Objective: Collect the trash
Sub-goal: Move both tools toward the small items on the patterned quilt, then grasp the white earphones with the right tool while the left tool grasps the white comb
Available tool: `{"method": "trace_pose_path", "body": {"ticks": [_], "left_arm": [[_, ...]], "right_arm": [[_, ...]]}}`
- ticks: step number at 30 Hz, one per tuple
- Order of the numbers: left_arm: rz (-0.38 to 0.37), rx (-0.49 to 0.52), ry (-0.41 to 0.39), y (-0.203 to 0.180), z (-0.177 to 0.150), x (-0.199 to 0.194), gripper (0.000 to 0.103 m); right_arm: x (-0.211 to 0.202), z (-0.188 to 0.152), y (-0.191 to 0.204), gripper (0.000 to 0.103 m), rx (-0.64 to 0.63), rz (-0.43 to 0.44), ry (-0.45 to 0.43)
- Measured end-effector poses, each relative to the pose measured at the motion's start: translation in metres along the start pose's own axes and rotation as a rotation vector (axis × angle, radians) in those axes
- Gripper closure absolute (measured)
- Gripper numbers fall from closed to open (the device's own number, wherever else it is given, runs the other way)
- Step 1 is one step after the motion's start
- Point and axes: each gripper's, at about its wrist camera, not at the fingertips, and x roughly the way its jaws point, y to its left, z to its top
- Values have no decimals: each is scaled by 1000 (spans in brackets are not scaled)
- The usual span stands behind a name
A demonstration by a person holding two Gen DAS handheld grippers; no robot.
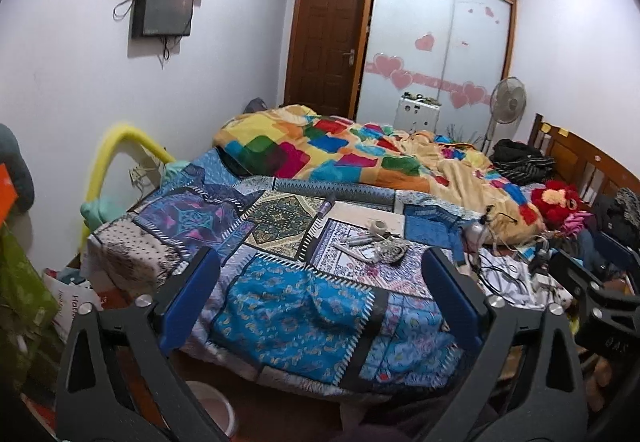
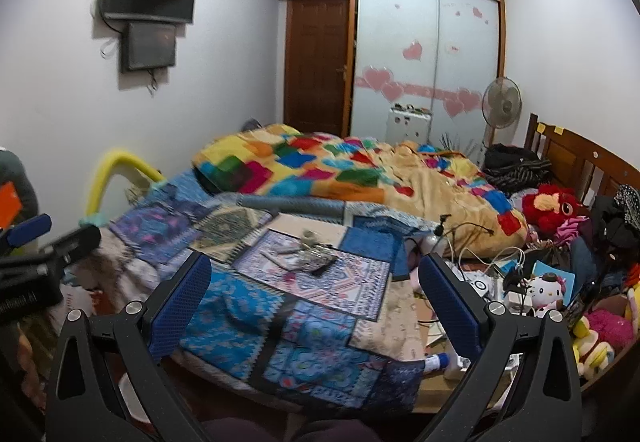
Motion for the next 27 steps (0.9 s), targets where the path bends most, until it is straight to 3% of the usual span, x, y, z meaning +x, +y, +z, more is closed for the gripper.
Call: {"method": "trace_pose_path", "body": {"ticks": [8, 15, 23, 27], "left_arm": [[4, -22, 167, -2, -4, 117, 25], [30, -7, 274, -10, -17, 209, 28], [14, 21, 356, -24, -29, 281, 28], [5, 26, 381, -26, -36, 309, 28]], "right_arm": [[86, -8, -32, 0, 17, 4, 130], [154, -13, -50, 2, 81, 57, 220], [235, -21, -56, 26, 161, 194, 351], [270, -21, -54, 32, 183, 244, 386]]}}
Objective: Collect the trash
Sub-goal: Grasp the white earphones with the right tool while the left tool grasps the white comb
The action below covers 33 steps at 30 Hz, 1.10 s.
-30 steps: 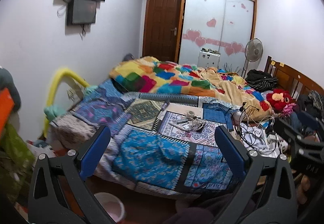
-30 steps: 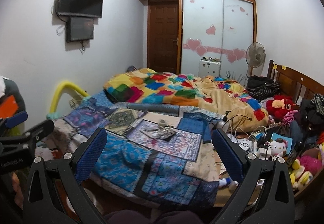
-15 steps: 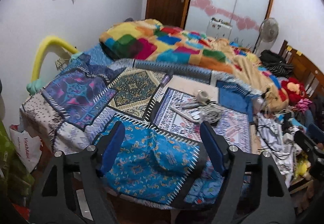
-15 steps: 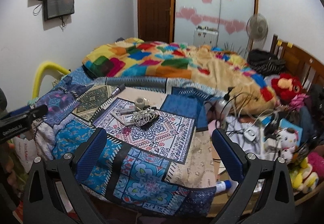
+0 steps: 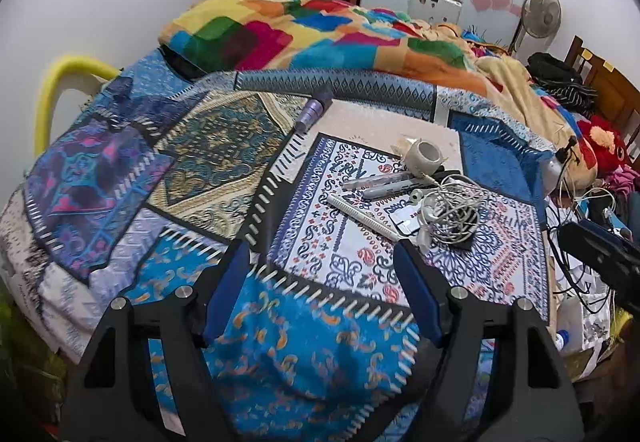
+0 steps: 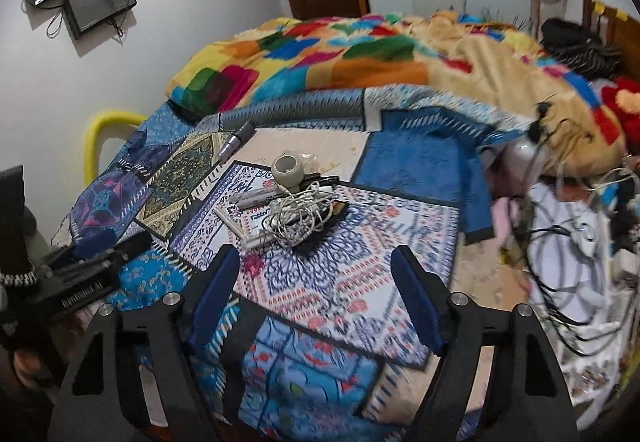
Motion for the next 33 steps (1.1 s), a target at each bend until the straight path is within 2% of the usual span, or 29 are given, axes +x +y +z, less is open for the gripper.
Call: {"method": "trace_pose_path", "body": {"ticks": [4, 6, 11, 13, 16, 17, 19, 28, 33], "left_arm": [[-21, -22, 28, 1, 5, 25, 36], [-40, -33, 40, 1, 8, 36, 43], [-72, -50, 53, 0, 12, 51, 46], [-85, -51, 51, -1, 13, 53, 46], [-96, -44, 51, -3, 13, 54, 47], [-102, -41, 54, -4, 13, 54, 47], [-114, -30, 63, -8, 13, 54, 50], [-146, 35, 78, -26, 9, 43, 57], [-165, 40, 89, -36, 12, 47, 57]], "right_arm": [[34, 13, -2, 40, 7, 43, 44], [53, 19, -3, 46, 14, 64, 71], [87, 24, -8, 54, 54, 92, 118], [98, 24, -9, 66, 60, 106, 148], [101, 23, -8, 74, 48, 108, 149], [100, 23, -8, 83, 40, 108, 148], [98, 25, -5, 92, 28, 125, 151], [62, 44, 3, 95, 2, 148, 66], [32, 50, -3, 95, -1, 118, -5]]}}
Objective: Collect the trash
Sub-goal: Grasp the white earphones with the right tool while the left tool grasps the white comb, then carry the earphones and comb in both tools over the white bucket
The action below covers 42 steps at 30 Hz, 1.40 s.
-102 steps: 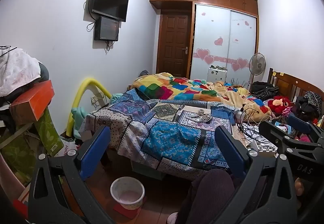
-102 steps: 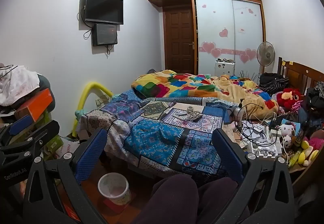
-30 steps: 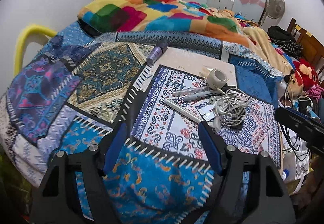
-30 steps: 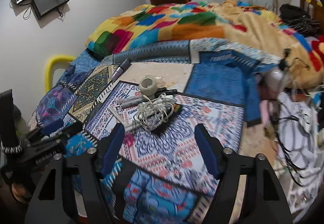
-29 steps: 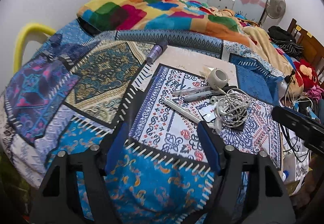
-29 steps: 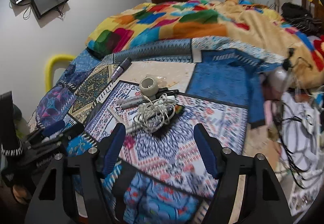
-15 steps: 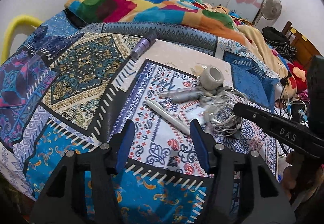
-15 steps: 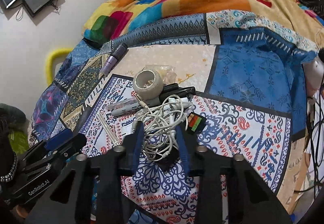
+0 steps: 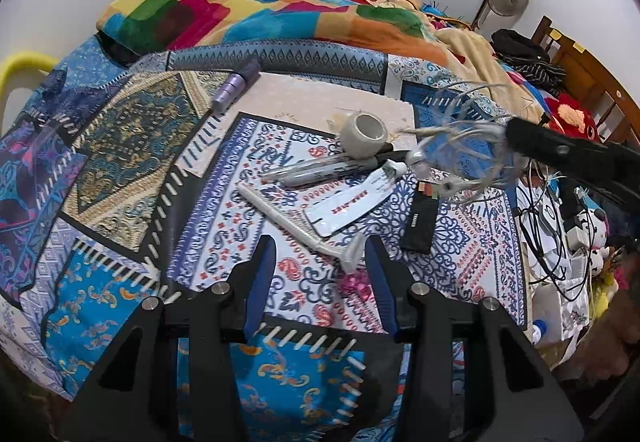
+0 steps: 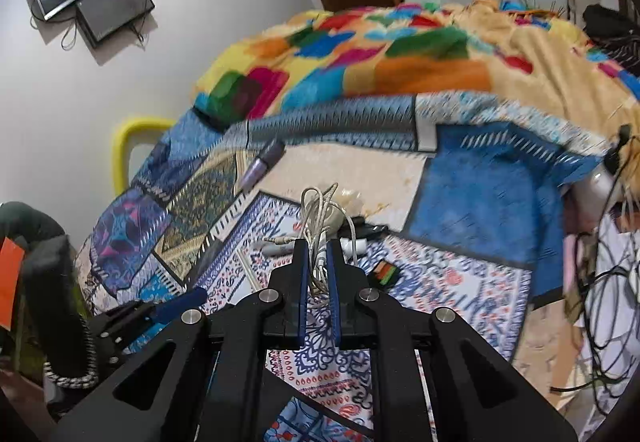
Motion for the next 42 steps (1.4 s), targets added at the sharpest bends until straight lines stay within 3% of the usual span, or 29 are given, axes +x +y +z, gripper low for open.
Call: {"method": "trace_pose_path", "body": {"ticks": [1, 5, 10, 12, 17, 29, 42], "left_arm": [[-3, -3, 4, -1, 0, 3, 58], [-21, 20, 62, -11, -1, 23, 77], [-51, -10, 85, -10, -2, 39, 89], [-99, -34, 80, -7, -2, 37, 90], [-102, -59, 69, 0, 0, 22, 91], [-35, -29, -53, 9, -4, -73, 92], [34, -42, -198, 23, -33, -199, 92]], "right_arm": [[-4, 0, -1, 95, -2, -12, -10], [-11, -5, -11, 95, -2, -43, -10], [-11, -17, -25, 95, 18, -57, 20], [-10, -22, -30, 95, 25, -60, 34], [-13, -30, -35, 95, 31, -61, 53], [-58, -22, 0, 95, -26, -33, -10], [-125, -27, 74, 95, -122, 27, -84]]}}
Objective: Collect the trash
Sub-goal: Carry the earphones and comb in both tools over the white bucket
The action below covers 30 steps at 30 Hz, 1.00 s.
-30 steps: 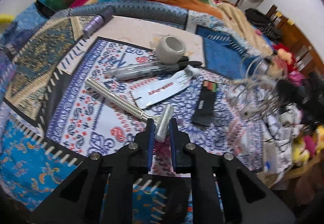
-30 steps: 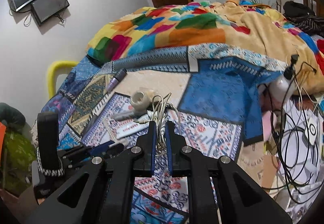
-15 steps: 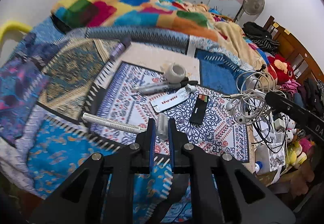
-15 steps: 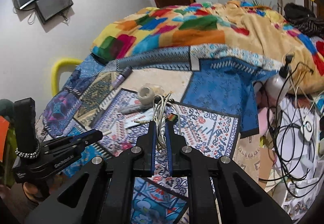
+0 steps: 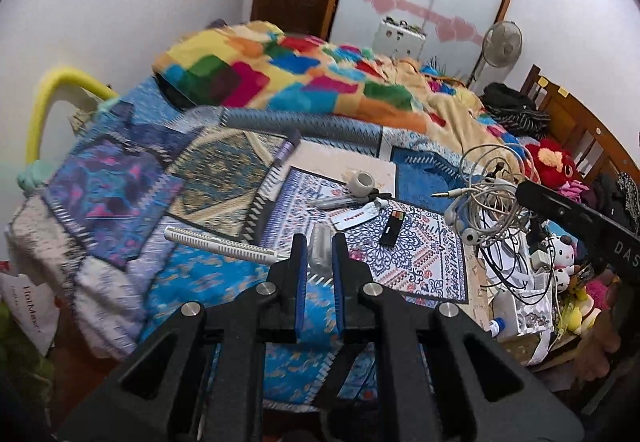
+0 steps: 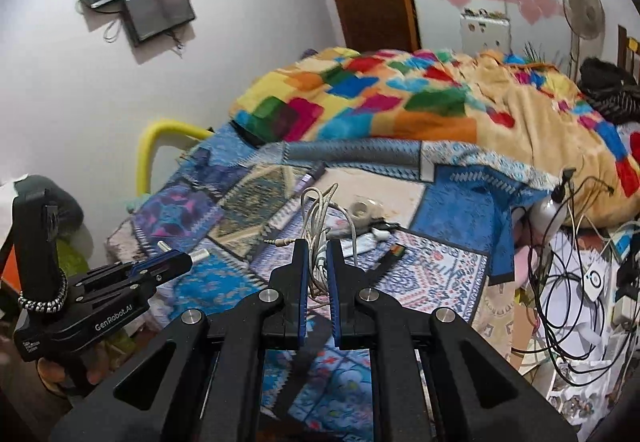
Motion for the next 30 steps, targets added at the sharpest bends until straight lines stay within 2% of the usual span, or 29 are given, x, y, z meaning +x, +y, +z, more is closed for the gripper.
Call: {"method": "trace_pose_path", "body": {"ticks": [9, 17, 25, 30], "left_arm": [[68, -31, -78, 32, -25, -88, 92], [126, -82, -112, 72, -55, -141, 92], [193, -131, -91, 128, -92, -179, 92], [230, -146, -51, 160, -121, -192, 92]], "right_arm": [[-39, -7, 64, 95, -81, 66, -45], [-47, -25, 122, 95, -143, 135, -25], [-40, -50, 183, 95, -214, 189, 16], [-28, -67, 219, 95, -254, 222, 60]]}}
